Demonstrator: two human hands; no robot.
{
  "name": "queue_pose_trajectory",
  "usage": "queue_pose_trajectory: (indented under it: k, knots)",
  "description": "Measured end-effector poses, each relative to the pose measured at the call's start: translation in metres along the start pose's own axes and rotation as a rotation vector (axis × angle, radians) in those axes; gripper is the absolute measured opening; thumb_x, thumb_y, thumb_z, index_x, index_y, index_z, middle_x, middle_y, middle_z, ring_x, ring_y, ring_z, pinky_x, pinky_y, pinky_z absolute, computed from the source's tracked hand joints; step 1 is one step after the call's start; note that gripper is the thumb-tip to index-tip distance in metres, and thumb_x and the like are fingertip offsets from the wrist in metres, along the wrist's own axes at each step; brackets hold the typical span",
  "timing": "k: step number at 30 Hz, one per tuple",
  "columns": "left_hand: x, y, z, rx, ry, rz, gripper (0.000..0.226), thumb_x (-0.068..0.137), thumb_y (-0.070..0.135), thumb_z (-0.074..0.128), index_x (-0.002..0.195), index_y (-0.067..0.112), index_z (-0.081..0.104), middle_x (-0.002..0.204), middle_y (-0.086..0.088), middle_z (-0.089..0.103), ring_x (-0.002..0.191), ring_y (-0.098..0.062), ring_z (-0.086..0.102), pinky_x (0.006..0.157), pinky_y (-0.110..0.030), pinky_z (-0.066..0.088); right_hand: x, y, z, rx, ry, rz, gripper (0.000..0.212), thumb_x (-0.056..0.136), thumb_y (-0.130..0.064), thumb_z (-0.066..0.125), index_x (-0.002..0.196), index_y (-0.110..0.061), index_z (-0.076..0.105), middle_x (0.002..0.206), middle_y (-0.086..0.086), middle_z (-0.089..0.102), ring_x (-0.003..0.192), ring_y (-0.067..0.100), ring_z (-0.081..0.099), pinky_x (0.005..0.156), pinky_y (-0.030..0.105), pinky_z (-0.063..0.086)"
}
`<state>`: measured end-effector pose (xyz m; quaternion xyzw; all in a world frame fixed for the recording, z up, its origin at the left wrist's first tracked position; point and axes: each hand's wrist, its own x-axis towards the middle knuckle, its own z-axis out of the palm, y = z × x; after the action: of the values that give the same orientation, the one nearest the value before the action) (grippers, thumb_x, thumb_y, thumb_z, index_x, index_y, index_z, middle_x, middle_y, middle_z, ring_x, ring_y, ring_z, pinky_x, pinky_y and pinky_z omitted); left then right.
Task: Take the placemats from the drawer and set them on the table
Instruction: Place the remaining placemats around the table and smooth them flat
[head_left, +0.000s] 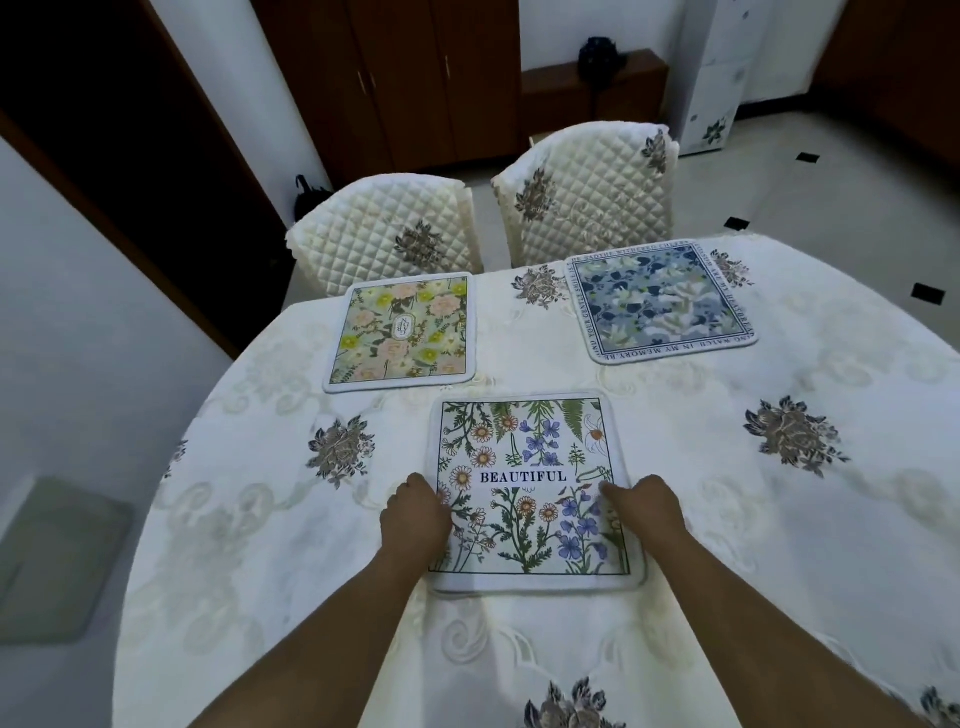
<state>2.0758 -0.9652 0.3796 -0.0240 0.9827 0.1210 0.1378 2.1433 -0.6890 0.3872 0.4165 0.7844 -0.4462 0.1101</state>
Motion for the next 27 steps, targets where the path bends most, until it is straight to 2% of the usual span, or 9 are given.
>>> queue_pose_trajectory:
  k: [4,6,8,10,13,18,22,25,27]
  knots:
    - [-0.007,-0.001,-0.011,-0.055,0.022,0.012,0.025,0.095,0.033,0.047,0.100,0.009,0.047,0.101,-0.009,0.065,0.093,-0.031,0.063,0.078,-0.039,0.050,-0.002,-0.006,-0.004,0.250,-0.089,0.094,0.032,0.084,-0.028,0.066,0.094,0.003,0.064,0.086,0.016,0.067,0.080,0.032,0.065,0.082,0.043,0.056]
    - [-0.016,-0.004,-0.018,-0.074,0.015,0.024,0.022,0.096,0.033,0.045,0.096,0.011,0.046,0.097,-0.007,0.065,0.088,-0.029,0.064,0.074,-0.037,0.048,-0.016,-0.015,-0.004,0.179,-0.127,0.016,0.017,0.088,-0.021,0.062,0.083,-0.005,0.061,0.082,0.011,0.065,0.075,0.026,0.063,0.074,0.034,0.054]
    - [-0.026,-0.014,-0.028,-0.094,0.038,0.042,0.018,0.096,0.031,0.043,0.092,0.013,0.045,0.093,-0.005,0.064,0.082,-0.028,0.063,0.071,-0.036,0.048,-0.031,-0.027,0.000,0.057,-0.130,-0.140,0.023,0.091,-0.018,0.057,0.069,-0.014,0.055,0.070,0.002,0.059,0.066,0.018,0.057,0.056,0.025,0.042]
    - [-0.039,-0.033,-0.042,-0.115,0.076,0.064,0.017,0.096,0.030,0.044,0.089,0.014,0.044,0.087,-0.003,0.062,0.079,-0.026,0.061,0.070,-0.037,0.049,-0.050,-0.039,0.007,-0.021,-0.131,-0.259,0.032,0.091,-0.019,0.057,0.062,-0.018,0.047,0.062,-0.001,0.052,0.060,0.016,0.052,0.050,0.024,0.033]
    - [-0.059,-0.074,-0.064,-0.148,0.133,0.078,0.019,0.096,0.032,0.044,0.088,0.015,0.045,0.081,0.001,0.057,0.073,-0.023,0.059,0.066,-0.035,0.047,-0.077,-0.054,0.023,-0.069,-0.119,-0.340,0.036,0.092,-0.020,0.058,0.059,-0.018,0.042,0.058,-0.003,0.048,0.054,0.011,0.046,0.048,0.024,0.029]
    - [-0.081,-0.167,-0.093,-0.161,0.225,0.101,0.025,0.097,0.037,0.046,0.082,0.017,0.045,0.071,0.002,0.054,0.063,-0.020,0.056,0.057,-0.034,0.042,-0.134,-0.067,0.076,-0.177,-0.204,-0.447,0.016,0.094,-0.025,0.055,0.085,-0.015,0.063,0.077,0.000,0.063,0.065,0.005,0.056,0.052,0.019,0.036]
    - [-0.096,-0.239,-0.100,-0.149,0.209,0.123,0.026,0.096,0.037,0.046,0.081,0.016,0.044,0.069,0.000,0.055,0.061,-0.024,0.057,0.056,-0.035,0.046,-0.184,-0.066,0.131,-0.261,-0.166,-0.439,0.022,0.091,-0.028,0.055,0.078,-0.010,0.059,0.073,0.005,0.063,0.065,0.016,0.058,0.055,0.024,0.039]
    - [-0.107,-0.290,-0.097,-0.115,0.193,0.152,0.022,0.095,0.032,0.048,0.081,0.015,0.044,0.070,-0.003,0.058,0.062,-0.027,0.058,0.057,-0.037,0.045,-0.226,-0.063,0.171,-0.324,-0.126,-0.439,0.034,0.092,-0.025,0.055,0.063,-0.017,0.040,0.059,0.000,0.046,0.054,0.010,0.043,0.048,0.026,0.028]
    - [-0.110,-0.313,-0.090,-0.096,0.185,0.186,0.021,0.095,0.031,0.049,0.082,0.014,0.045,0.070,-0.004,0.059,0.061,-0.028,0.057,0.058,-0.037,0.044,-0.242,-0.056,0.189,-0.343,-0.089,-0.417,0.036,0.092,-0.025,0.056,0.062,-0.018,0.036,0.058,-0.003,0.042,0.053,0.010,0.040,0.048,0.027,0.026]
